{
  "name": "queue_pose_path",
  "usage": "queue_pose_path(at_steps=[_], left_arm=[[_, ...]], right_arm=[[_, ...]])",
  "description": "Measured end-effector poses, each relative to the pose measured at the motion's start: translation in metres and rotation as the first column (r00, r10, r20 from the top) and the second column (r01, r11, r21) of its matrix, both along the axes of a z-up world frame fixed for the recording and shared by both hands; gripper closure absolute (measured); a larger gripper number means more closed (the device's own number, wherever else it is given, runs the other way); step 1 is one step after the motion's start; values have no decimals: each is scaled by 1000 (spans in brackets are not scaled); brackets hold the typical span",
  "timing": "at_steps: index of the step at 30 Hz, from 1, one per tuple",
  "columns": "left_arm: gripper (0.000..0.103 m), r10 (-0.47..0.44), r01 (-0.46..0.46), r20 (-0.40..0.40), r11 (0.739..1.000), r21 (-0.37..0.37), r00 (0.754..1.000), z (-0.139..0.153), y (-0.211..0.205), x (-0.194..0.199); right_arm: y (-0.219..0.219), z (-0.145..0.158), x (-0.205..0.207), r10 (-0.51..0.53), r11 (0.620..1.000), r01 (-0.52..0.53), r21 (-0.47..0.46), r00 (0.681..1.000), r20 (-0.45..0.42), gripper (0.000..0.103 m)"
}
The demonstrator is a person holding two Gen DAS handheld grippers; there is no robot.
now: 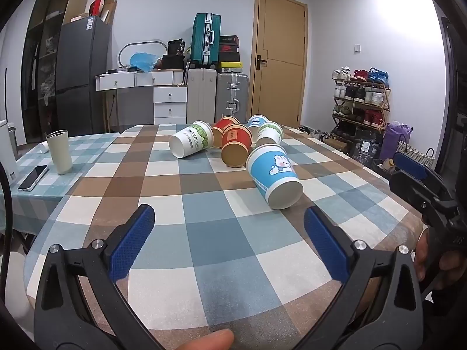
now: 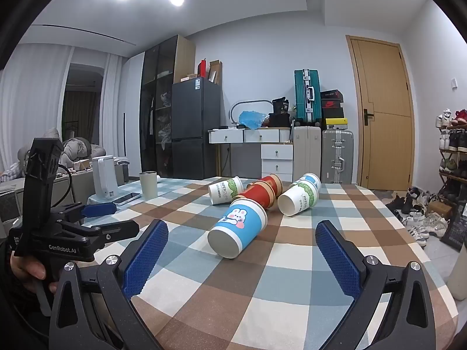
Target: Flip cup upright
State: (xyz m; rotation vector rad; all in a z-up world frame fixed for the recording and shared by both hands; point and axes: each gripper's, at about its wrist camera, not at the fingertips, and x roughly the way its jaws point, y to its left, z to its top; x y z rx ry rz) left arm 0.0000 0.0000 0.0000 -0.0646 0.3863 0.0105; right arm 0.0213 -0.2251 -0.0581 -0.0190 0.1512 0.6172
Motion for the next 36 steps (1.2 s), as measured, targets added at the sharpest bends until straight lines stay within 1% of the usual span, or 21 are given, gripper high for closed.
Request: queue_pose_path(at_steps=[5,12,15,23,26,36], left_arm=[[1,1,0,6,1000,-21,1000,0,1,0],[1,0,0,2,1000,-9,1000,0,1,-1],[1,-8,8,-9,1000,-18,1000,1,1,2],[1,-14,14,-6,1000,-14,1000,0,0,5],[1,-18,19,8,1000,-20,1000,0,4,3],[1,-8,7,51,1000,10,999,5,2,-5]], right_arm=[[0,0,0,-1,1000,1,-1,1000,-2,0],[1,0,0,0,1000,0,-6,1000,-3,0],[0,1,0,0,1000,0,-5,1000,-3,0],[1,-1,-2,2,1000,-2,-6,1000,-5,0],[1,-1,-3,1,1000,-1,-7,1000,-6,0],[2,-2,-2,0,1000,-1,-7,1000,-4,0]])
